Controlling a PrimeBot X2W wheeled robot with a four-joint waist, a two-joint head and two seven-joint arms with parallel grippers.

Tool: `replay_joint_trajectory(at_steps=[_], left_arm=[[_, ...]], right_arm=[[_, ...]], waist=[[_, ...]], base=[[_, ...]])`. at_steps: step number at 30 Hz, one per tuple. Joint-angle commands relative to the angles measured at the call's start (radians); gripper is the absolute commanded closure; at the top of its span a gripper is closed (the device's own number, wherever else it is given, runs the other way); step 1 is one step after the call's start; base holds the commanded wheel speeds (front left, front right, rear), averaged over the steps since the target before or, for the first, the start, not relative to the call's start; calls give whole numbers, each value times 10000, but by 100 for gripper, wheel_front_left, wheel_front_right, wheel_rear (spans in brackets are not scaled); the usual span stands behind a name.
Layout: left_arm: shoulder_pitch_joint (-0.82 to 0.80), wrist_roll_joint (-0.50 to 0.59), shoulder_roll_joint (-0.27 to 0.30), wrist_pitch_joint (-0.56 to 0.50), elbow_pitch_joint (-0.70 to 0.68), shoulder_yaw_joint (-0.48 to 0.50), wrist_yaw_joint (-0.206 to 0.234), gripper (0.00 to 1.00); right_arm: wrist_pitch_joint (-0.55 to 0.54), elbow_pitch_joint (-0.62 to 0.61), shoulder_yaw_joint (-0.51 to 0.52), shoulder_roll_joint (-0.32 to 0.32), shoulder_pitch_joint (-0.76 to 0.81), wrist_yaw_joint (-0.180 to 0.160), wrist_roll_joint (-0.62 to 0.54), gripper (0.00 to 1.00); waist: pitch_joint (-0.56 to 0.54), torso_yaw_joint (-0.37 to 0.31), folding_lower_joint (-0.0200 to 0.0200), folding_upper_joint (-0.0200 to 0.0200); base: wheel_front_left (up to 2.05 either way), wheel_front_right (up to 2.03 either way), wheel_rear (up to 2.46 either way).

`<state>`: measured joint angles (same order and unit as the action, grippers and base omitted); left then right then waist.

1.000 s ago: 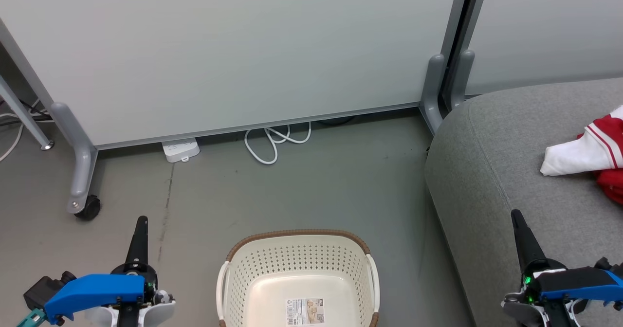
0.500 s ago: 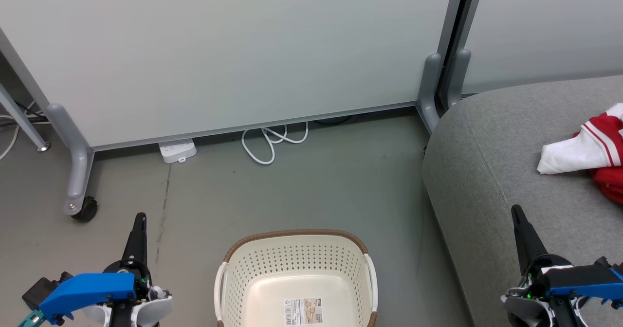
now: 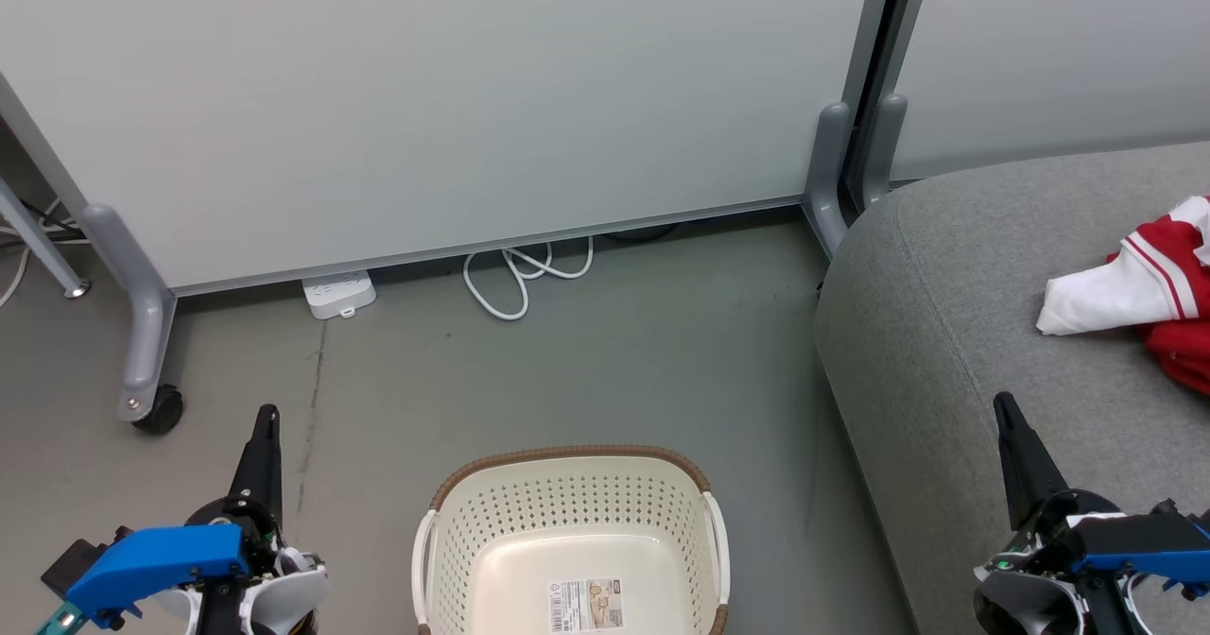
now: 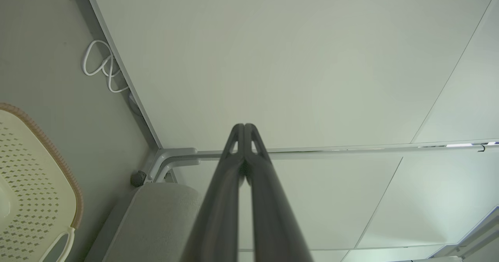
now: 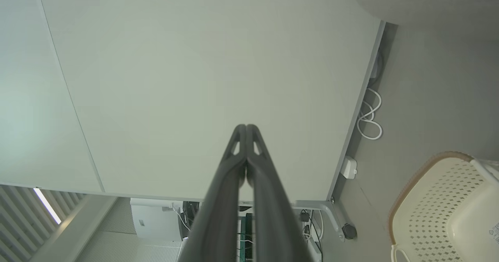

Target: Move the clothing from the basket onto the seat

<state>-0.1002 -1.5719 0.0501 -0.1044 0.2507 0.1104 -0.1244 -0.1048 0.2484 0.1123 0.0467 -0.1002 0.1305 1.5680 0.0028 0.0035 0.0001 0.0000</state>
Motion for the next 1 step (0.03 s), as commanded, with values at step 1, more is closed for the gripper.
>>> replay_joint_trajectory(at_steps=[1], left_arm=[[-135,-213,2,-75,-71,32,-109,100]], right_arm=[[-79,-42,25,63,-136,4,243,100]], waist=[[1,-11,-1,0]], base=[[0,0,0]])
